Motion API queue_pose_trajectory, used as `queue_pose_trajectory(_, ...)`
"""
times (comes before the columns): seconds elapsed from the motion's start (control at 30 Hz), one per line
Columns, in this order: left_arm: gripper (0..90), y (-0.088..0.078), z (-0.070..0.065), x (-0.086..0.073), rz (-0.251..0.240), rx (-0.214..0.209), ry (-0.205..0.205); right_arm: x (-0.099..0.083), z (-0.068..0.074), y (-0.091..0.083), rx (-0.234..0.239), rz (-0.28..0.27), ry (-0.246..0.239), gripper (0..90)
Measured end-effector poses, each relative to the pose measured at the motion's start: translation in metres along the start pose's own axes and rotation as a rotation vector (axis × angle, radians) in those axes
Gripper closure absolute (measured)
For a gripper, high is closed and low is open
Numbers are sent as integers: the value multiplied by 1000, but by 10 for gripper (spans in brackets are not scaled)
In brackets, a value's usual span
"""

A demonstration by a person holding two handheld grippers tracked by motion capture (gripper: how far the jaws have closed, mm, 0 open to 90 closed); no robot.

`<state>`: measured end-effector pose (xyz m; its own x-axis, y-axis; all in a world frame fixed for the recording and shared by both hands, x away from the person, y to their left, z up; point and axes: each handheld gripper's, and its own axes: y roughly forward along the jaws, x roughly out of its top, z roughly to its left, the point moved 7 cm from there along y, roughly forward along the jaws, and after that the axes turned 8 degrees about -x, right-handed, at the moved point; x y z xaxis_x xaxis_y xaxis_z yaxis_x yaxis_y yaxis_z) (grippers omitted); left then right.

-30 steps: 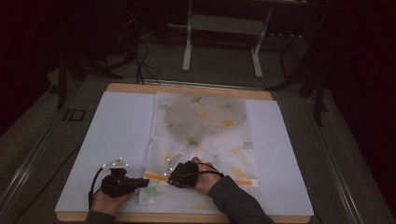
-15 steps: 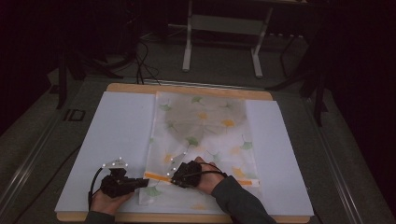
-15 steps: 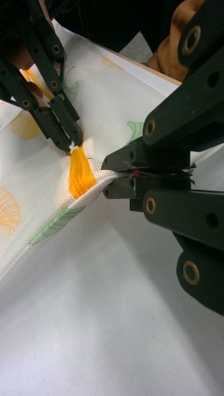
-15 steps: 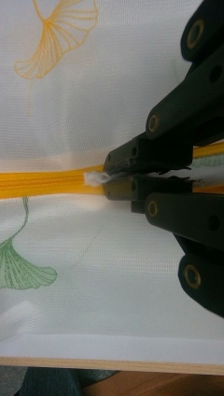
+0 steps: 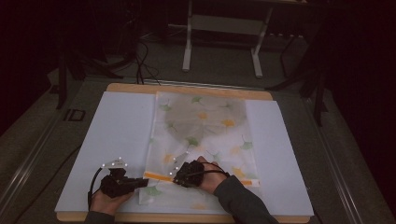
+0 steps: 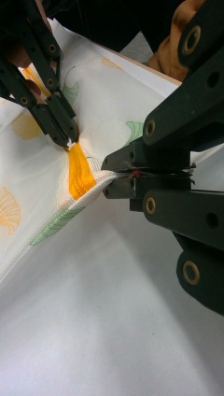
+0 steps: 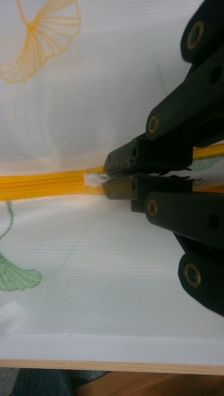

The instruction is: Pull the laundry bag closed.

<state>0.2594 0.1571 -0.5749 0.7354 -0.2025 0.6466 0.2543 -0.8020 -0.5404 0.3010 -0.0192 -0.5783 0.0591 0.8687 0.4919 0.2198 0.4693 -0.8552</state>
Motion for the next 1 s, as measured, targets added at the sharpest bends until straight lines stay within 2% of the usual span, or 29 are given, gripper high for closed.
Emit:
queue_pose_trajectory(0.23,879,0,0,0,-2,-2,1,-1,-1,0,-4,14,-8,900)
queue_pose_trajectory(1.0,879,-1,0,1,-5,-3,1,-6,1,-5,-55,50,-51,900)
